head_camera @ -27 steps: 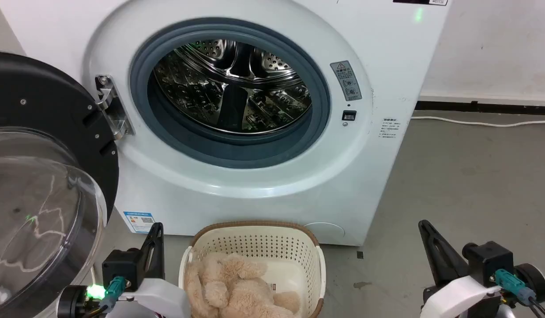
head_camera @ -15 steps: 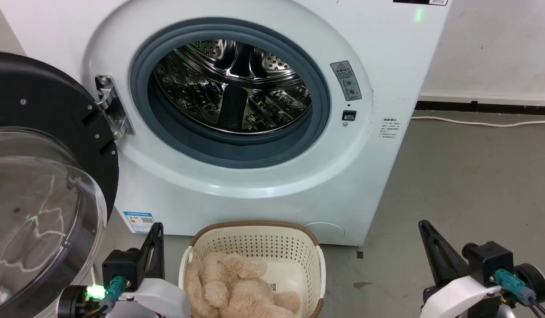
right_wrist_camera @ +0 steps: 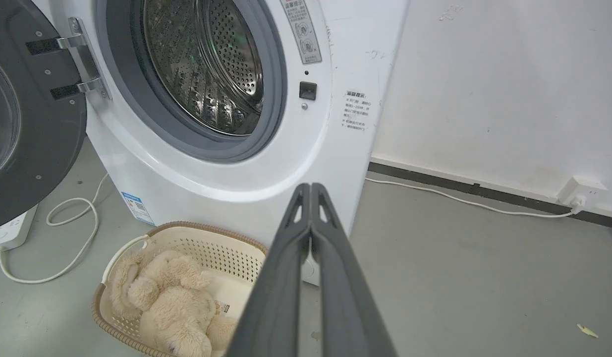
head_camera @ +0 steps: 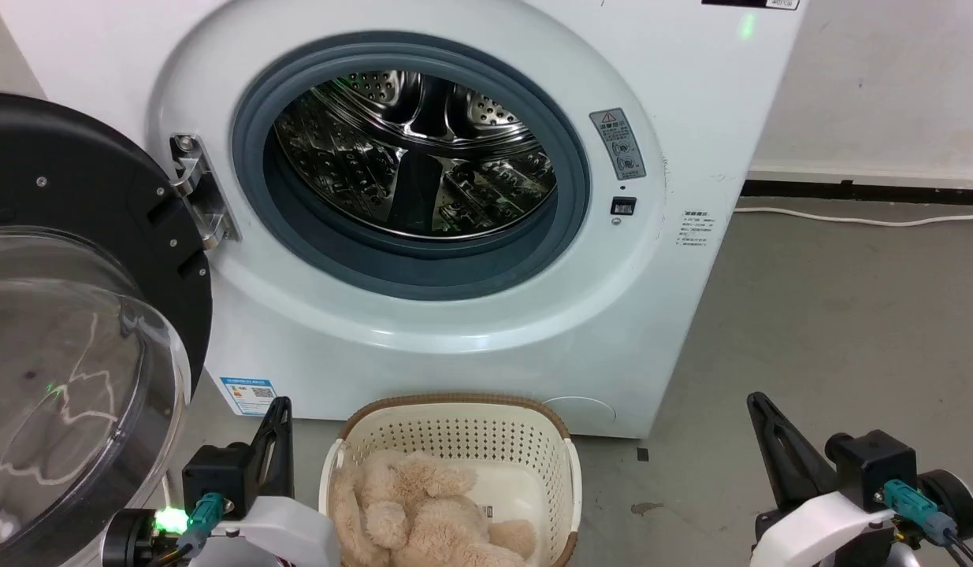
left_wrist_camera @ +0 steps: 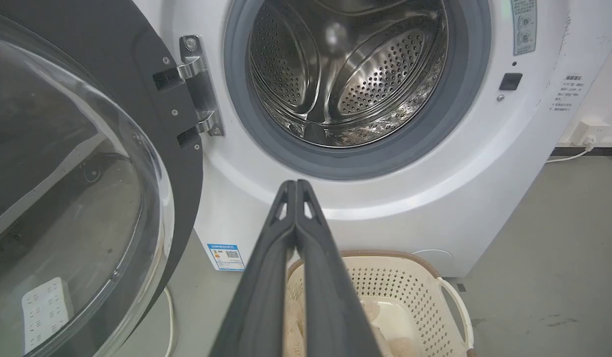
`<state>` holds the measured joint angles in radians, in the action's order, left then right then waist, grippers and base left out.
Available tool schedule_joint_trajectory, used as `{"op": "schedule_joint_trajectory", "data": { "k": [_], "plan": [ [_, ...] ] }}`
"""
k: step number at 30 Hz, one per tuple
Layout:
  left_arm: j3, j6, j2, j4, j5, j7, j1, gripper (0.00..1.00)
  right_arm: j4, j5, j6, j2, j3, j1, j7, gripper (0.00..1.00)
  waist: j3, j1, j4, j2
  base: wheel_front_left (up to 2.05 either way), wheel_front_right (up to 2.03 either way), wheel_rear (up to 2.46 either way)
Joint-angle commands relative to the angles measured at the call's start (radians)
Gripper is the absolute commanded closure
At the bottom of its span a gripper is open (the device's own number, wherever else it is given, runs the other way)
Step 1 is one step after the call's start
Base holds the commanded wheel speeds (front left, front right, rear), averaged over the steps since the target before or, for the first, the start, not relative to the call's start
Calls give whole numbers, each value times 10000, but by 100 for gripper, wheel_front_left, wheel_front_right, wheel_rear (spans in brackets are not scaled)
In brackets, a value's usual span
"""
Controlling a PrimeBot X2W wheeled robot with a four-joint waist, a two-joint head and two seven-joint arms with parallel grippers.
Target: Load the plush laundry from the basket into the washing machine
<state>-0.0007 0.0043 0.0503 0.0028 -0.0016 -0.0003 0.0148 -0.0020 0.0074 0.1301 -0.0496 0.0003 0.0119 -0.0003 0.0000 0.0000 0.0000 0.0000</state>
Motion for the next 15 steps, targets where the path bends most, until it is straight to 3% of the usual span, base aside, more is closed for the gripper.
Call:
{"op": "schedule_joint_trajectory", "data": {
  "k": [1, 15],
  "plan": [
    [7, -43, -1, -28, 16, 3, -148, 100, 20, -74, 6, -6, -3, -119, 3, 100, 0, 0, 0, 0, 0, 0, 0],
    [7, -43, -1, -28, 16, 3, -148, 100, 20, -74, 6, -6, -3, -119, 3, 100, 0, 0, 0, 0, 0, 0, 0]
  ]
}}
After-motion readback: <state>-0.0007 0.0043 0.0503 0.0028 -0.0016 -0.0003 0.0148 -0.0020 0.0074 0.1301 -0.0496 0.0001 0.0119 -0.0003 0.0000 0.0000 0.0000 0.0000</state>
